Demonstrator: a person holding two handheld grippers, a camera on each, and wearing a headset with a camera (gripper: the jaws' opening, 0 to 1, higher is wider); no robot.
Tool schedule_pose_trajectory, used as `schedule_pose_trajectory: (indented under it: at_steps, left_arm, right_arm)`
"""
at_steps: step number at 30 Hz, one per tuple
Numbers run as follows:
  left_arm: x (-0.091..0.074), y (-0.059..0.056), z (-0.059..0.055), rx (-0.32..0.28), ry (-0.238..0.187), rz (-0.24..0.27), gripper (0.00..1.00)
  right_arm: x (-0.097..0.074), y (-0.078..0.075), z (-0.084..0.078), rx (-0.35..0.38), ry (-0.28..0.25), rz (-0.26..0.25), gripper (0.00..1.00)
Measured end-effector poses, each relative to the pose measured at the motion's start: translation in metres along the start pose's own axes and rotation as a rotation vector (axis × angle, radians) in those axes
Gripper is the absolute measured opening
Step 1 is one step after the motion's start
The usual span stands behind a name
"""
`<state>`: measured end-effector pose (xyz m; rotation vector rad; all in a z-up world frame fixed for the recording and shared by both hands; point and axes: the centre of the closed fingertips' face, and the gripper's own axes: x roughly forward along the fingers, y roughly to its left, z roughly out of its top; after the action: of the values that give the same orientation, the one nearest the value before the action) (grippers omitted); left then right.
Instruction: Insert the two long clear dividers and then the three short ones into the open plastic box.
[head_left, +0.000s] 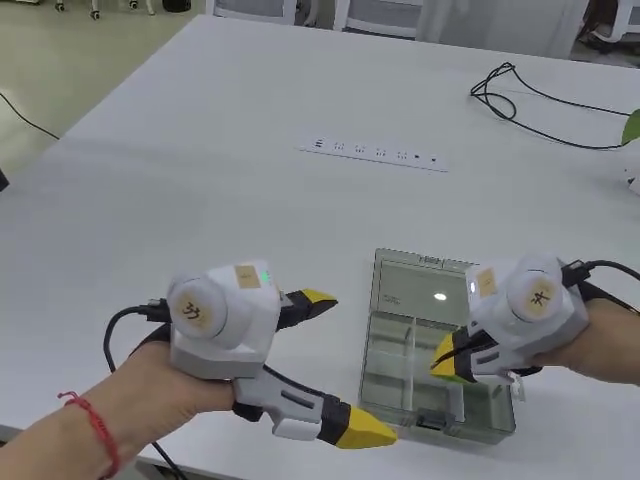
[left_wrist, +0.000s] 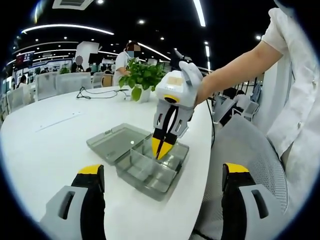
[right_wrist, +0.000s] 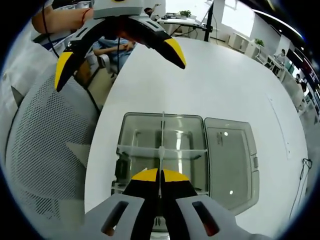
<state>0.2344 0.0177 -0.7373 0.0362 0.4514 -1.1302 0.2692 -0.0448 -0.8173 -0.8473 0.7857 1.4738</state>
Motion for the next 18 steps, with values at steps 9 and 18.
schedule_pose_trajectory:
  at_steps: [9, 18]
  left_arm:
    - [0.0, 0.0, 0.001, 0.004, 0.0, 0.002, 1.0]
    - [-0.001, -0.001, 0.002, 0.004, 0.0, 0.004, 1.0]
  right_arm:
    - [-0.002, 0.0, 0.002, 0.042, -0.024, -0.011, 0.03]
    - [-0.026, -0.006, 0.011, 0.132, -0.117, -0.047, 0.14]
